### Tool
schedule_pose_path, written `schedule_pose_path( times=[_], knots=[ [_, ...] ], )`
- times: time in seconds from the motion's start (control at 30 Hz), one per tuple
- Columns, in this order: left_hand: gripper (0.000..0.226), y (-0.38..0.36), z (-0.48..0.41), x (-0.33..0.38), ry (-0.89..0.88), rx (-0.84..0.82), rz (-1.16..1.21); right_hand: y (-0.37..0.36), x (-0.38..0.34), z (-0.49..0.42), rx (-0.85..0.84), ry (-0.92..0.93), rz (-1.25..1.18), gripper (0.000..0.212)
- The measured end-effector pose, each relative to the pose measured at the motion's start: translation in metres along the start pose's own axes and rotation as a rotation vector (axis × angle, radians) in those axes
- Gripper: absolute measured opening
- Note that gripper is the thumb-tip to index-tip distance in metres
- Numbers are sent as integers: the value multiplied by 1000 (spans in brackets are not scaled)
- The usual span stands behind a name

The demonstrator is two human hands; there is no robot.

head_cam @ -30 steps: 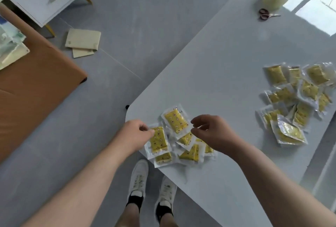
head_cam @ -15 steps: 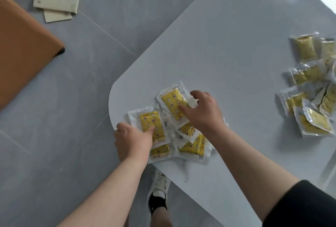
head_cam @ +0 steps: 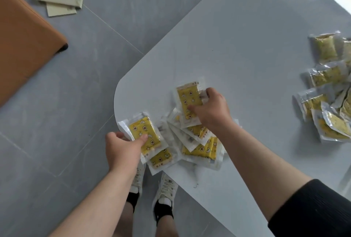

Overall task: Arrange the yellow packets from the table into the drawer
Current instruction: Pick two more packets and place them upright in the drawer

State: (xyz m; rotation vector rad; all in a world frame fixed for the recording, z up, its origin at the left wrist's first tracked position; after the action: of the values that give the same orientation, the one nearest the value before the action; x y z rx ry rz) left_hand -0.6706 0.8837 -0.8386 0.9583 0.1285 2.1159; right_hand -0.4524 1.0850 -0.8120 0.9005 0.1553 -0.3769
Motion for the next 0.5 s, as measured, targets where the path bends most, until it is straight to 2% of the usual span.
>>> schedule_pose_path(
  times=[0.13, 0.27, 0.4, 0.5],
  knots=[
    [26, 4, -4, 0, 17, -57, 81, 15, 8, 1, 71, -4, -161, 27],
    [18, 4, -6, 1, 109, -138, 197, 27, 18, 10, 14, -12, -328, 26],
    [17, 6, 2, 7, 141, -228, 296, 28, 24, 20, -79, 32, -261, 14],
    [16, 3, 22, -2, 191, -273, 345, 20, 27, 27, -161, 50, -163, 15]
  ],
)
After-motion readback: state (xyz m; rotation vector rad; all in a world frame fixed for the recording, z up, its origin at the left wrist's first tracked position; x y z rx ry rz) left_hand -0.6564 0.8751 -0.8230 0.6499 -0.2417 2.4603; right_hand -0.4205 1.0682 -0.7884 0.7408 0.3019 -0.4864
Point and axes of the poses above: each hand's wrist, its own z-axis away from the middle knuckle, its own y-axis out of the back of the hand, x = y × z, the point moved 9 cm from there along -z, towards the middle knuckle, and after that the axes turned 13 degrees about z, right-handed, at the moved point
